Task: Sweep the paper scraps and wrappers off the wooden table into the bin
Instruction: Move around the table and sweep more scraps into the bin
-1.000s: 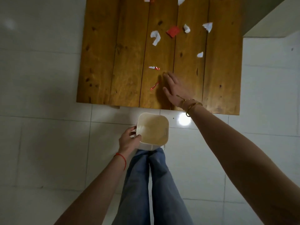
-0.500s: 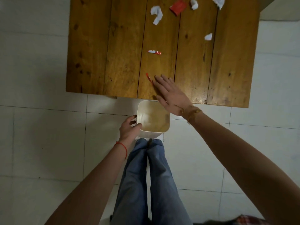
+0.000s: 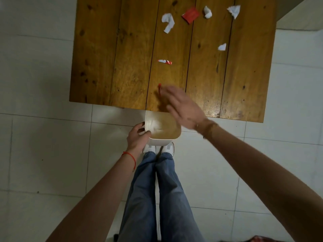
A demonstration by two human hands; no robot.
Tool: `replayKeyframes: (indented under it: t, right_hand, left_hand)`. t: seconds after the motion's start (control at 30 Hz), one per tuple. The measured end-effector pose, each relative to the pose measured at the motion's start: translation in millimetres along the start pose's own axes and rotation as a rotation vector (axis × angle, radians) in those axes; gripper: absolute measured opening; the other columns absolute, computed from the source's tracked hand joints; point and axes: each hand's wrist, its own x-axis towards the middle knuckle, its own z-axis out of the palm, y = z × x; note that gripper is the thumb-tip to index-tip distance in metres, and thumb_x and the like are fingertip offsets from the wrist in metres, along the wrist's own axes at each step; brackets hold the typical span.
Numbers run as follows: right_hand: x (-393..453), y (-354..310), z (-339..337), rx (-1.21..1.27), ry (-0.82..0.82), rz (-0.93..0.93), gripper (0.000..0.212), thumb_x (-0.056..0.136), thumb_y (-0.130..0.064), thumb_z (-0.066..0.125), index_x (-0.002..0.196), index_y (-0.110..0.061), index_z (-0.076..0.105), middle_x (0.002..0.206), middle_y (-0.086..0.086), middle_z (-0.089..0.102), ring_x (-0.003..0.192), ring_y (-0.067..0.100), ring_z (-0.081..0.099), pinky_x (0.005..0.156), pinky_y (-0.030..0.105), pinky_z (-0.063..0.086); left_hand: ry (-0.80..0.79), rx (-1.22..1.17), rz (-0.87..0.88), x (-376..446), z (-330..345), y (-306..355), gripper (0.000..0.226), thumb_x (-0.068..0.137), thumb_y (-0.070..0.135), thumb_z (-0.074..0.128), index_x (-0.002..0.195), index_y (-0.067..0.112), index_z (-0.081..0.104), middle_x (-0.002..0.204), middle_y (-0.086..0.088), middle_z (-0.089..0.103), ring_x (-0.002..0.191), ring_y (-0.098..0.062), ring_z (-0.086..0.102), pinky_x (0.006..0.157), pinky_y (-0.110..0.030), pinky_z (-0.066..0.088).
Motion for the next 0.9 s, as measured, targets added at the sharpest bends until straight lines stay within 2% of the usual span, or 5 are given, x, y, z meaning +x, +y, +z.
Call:
replayKeyframes:
  t: [0.2,0.53,0.63,0.7,0.9]
  right_hand:
    - [76,37,-28,-0.050,-0.009,0.232,0.059,0.099,-0.038,0.033,0.152,-0.016,0.016,0.161,0.006,0.011,0.148,0.024,0.006,0.121,0.043,0.009]
    - [45,12,4,-0.091,-0.146,0.091,0.060,0.100,-0.039,0.031,0.152,-0.017,0.014,0.161,0.004,0.013,0.148,0.021,0.004,0.120,0.036,0.002]
    - [10,-3,22,-0.101,-0.214,0.018,0.061,0.100,-0.034,0.035,0.152,-0.013,0.013,0.160,0.007,0.011,0.148,0.022,0.001,0.121,0.038,0.004]
    - [-11,-13,33,-0.079,-0.243,-0.023,0.061,0.098,-0.030,0.038,0.152,-0.010,0.015,0.160,0.008,0.011,0.149,0.022,0.001,0.121,0.039,0.004]
    - [-47,-34,48,-0.008,-0.179,0.009,0.054,0.100,-0.026,0.037,0.149,-0.006,0.026,0.159,0.010,0.019,0.148,0.024,0.008,0.121,0.038,0.005]
  left_hand:
    - [0.004,-0.017,0.014,3,0,2,0.049,0.079,0.010,0.063,0.127,0.021,0.058,0.121,-0.002,0.064,0.107,-0.021,0.062,0.095,-0.043,0.054]
    - [-0.010,0.021,0.026,-2,-8,4,0.049,0.080,0.012,0.062,0.127,0.024,0.058,0.122,-0.001,0.063,0.105,-0.019,0.063,0.093,-0.042,0.055]
    - [0.006,0.062,0.051,-6,-9,4,0.048,0.080,0.014,0.062,0.127,0.023,0.059,0.118,0.002,0.065,0.091,-0.009,0.064,0.078,-0.028,0.056]
    - [0.022,0.104,0.071,-9,-9,5,0.046,0.081,0.017,0.062,0.127,0.024,0.059,0.115,0.005,0.064,0.081,0.003,0.058,0.063,-0.011,0.044]
    - [0.036,0.187,0.094,-14,-14,4,0.044,0.084,0.021,0.060,0.127,0.022,0.058,0.111,0.003,0.065,0.077,0.002,0.055,0.056,-0.008,0.035]
